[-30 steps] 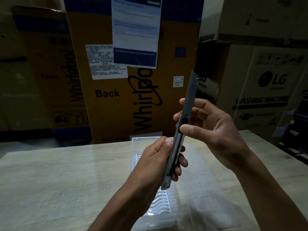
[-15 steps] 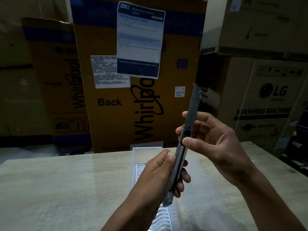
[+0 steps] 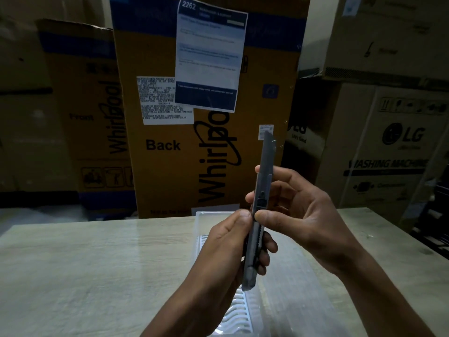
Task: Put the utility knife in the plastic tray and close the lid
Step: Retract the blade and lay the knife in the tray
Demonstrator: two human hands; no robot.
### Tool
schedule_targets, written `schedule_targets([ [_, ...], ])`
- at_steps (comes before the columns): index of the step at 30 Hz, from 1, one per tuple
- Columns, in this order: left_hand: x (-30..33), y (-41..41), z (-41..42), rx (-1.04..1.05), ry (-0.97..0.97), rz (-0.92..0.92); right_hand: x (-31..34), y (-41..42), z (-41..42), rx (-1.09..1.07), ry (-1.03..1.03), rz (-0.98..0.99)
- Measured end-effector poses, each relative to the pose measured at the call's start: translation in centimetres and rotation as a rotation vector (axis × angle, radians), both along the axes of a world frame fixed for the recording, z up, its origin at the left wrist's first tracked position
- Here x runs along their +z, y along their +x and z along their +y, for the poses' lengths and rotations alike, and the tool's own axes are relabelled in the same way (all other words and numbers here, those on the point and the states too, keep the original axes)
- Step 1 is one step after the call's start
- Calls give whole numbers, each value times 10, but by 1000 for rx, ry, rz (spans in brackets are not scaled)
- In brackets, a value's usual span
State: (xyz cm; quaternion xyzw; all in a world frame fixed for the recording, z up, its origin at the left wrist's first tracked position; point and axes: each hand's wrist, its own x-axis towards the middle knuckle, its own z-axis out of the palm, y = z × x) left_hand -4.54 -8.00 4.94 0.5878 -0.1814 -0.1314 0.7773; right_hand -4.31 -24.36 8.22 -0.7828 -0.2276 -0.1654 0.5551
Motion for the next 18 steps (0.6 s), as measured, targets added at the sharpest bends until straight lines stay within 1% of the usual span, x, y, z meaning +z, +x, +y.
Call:
schedule_targets([
  [2,1,0,0,10,-20,24,-1,1,-1,-5,-19,3],
  [5,2,0,1,8,-69,56,-1,2,-1,-3,10,29],
  [9,4,2,3,34,-126,96,-2,2,0,-76,-22,11],
  [14,5,7,8,162,-203,135,0,-2,6,-221,-189,-71],
  [18,5,9,13,248,-278,177,1,-9,15,-249,-421,-154],
])
